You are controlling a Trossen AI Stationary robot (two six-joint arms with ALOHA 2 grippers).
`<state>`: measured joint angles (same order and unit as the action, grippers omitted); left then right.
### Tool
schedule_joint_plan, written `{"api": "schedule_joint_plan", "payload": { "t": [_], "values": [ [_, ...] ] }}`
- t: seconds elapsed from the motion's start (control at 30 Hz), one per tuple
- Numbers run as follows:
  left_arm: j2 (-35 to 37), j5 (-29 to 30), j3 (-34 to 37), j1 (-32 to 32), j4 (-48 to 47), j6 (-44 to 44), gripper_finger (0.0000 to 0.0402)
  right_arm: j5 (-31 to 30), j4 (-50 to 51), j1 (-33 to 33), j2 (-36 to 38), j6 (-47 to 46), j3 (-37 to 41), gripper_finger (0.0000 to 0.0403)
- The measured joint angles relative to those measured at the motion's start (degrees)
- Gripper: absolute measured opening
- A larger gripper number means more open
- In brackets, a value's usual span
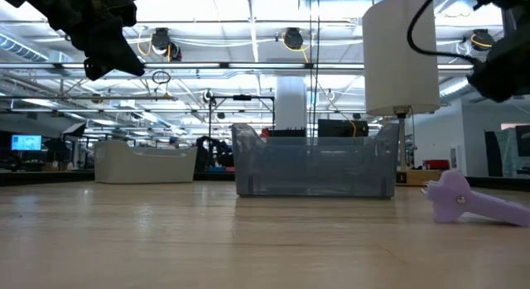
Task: Pick and place Stapler, Stapler remover, tape
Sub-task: Put the blue staple remover into the black bin
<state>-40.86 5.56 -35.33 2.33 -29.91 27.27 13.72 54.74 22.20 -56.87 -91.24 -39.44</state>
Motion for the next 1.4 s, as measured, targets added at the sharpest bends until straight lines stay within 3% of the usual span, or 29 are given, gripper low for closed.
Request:
{"api": "schedule_joint_plan", "payload": {
  "t": [0.23, 0.73, 1.4],
  "values": [
    [0.00, 0.02, 0.00, 0.00, -0.01, 0.00, 0.0036, -0.01, -7.94, 0.00, -0.27, -4.30, 4.44, 0.0160],
    [0.00, 1.22, 0.00, 0.00, -0.11, -0.62, 0.0037, -1.80, -8.24, 0.00, -0.27, -5.18, 6.44, 0.0115],
    [-0.01, 2.01, 0.02, 0.00, -0.09, -1.28, 0.0037, -1.10, -10.17, -0.39, -5.17, -4.26, 6.31, 0.0005]
  ]
}}
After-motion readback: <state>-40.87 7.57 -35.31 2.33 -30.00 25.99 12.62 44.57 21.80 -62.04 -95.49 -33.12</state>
